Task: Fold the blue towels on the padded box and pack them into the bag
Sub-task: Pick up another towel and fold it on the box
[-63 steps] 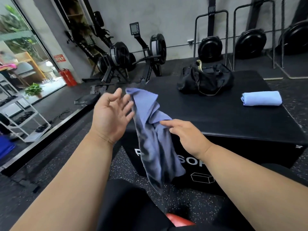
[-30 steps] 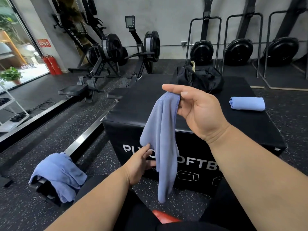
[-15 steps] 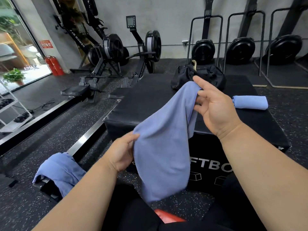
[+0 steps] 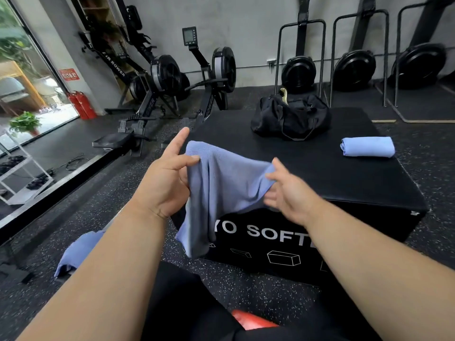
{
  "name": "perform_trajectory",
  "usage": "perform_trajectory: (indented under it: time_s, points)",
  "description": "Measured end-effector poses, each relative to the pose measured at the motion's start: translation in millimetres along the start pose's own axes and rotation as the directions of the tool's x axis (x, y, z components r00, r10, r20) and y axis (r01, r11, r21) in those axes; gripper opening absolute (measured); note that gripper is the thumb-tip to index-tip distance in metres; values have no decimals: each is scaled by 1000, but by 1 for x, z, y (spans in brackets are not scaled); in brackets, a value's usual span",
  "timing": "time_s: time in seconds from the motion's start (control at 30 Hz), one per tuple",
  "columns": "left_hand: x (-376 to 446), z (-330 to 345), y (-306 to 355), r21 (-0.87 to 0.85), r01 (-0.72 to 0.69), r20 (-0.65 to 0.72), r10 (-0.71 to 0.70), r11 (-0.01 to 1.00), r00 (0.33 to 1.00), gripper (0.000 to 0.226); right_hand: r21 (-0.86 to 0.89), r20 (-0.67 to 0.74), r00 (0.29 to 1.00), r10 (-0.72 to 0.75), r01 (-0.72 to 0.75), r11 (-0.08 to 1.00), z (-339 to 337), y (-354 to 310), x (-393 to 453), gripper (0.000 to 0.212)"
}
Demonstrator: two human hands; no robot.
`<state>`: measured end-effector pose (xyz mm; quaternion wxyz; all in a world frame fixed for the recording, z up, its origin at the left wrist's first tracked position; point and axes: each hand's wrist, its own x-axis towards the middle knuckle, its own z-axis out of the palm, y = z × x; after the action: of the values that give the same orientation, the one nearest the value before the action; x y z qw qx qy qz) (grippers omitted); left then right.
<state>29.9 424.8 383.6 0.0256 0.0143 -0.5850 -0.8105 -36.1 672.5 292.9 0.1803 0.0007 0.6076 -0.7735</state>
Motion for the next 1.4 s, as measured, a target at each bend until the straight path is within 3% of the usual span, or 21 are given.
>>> perform_trajectory:
  time_s: [0.1, 0.2, 0.3, 0.47, 0.6, 0.8, 1.0, 1.1, 1.23, 1.4]
  points:
    - [-1, 7, -2, 0, 6, 18, -6, 1000, 1000, 67, -56, 124, 984, 126, -120, 991, 14, 29, -10, 81]
    - [-3, 7, 0, -18, 13, -1, -13, 1000, 1000, 65, 62, 159, 987, 9, -19, 998, 16, 23, -10, 58]
    - [-4, 1, 3, -74, -16, -58, 12, 997, 998, 66, 156, 121, 989, -90, 71, 985, 8, 1, -3, 51]
    - [1, -13, -4, -75, -28, -77, 22, 997, 997, 67, -84, 112, 993, -34, 44, 995, 9, 10, -7, 46]
    - [7, -29, -16, 126, -7, -156, 27, 992, 987, 68, -85, 24, 981, -194, 195, 977, 0, -5, -4, 41]
    - [5, -43, -27, 368, 71, -238, 20, 927, 971, 58, -331, -167, 891, -422, 352, 875, -25, -26, -4, 37]
    - [8, -48, -36, 461, 71, -257, 56, 884, 965, 41, -242, -284, 859, -426, 365, 899, -34, -29, -8, 17]
    - [10, -44, -37, 406, 57, -251, 51, 912, 967, 35, -194, -332, 848, -413, 367, 910, -38, -34, -8, 10]
    - [15, -43, -39, 358, 42, -260, 57, 933, 964, 32, -74, -273, 890, -366, 360, 930, -39, -39, -5, 14]
    - [21, -47, -42, 315, 20, -269, 69, 949, 961, 29, -120, -130, 916, -380, 366, 923, -39, -38, -1, 39]
